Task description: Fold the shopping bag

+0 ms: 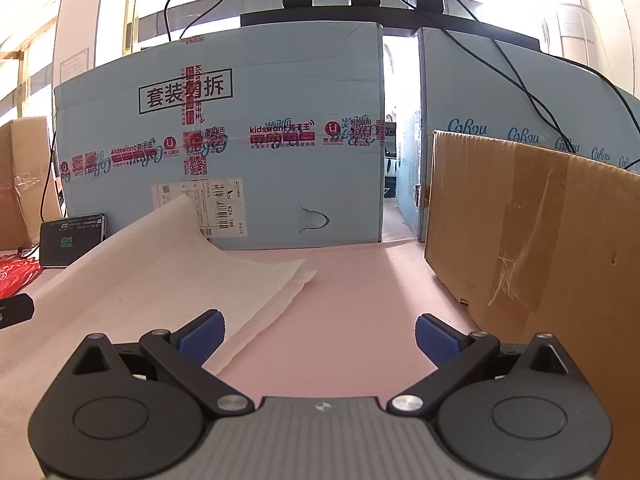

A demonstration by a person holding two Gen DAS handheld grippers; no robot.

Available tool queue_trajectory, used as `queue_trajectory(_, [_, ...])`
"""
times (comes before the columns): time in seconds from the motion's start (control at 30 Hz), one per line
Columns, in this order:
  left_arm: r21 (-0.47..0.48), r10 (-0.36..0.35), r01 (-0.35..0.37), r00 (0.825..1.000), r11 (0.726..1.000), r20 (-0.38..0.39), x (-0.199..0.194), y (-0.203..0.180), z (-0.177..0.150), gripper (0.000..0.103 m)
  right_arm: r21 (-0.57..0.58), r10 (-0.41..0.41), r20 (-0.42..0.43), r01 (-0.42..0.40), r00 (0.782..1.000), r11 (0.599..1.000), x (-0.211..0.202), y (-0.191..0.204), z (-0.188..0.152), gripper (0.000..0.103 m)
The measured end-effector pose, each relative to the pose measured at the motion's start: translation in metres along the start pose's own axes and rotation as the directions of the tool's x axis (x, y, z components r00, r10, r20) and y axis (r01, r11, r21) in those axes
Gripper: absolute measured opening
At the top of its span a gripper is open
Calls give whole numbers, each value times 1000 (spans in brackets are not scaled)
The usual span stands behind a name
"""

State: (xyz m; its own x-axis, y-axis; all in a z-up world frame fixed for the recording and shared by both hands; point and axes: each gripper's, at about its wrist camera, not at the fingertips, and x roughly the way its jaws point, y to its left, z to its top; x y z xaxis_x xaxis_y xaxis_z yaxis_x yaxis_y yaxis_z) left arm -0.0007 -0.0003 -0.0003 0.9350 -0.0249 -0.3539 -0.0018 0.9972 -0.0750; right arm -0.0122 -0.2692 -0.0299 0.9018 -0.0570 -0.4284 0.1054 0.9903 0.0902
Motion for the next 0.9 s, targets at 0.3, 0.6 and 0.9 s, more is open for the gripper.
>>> queue_trajectory(0.3, [17, 23, -23, 999, 1000, 23, -7, -4, -6, 103, -26, -17, 2, 17, 1000, 1000, -2, 3, 1, 103])
queue_trajectory(0.6, [25, 90, -89, 995, 996, -41, 2, -3, -2, 103, -38, -12, -19, 11, 1000, 999, -3, 4, 2, 103])
queue_trajectory(0.9, [30, 148, -146, 986, 989, -82, 5, 0, -5, 103, -41, -14, -41, 12, 999, 999, 2, 4, 1, 103])
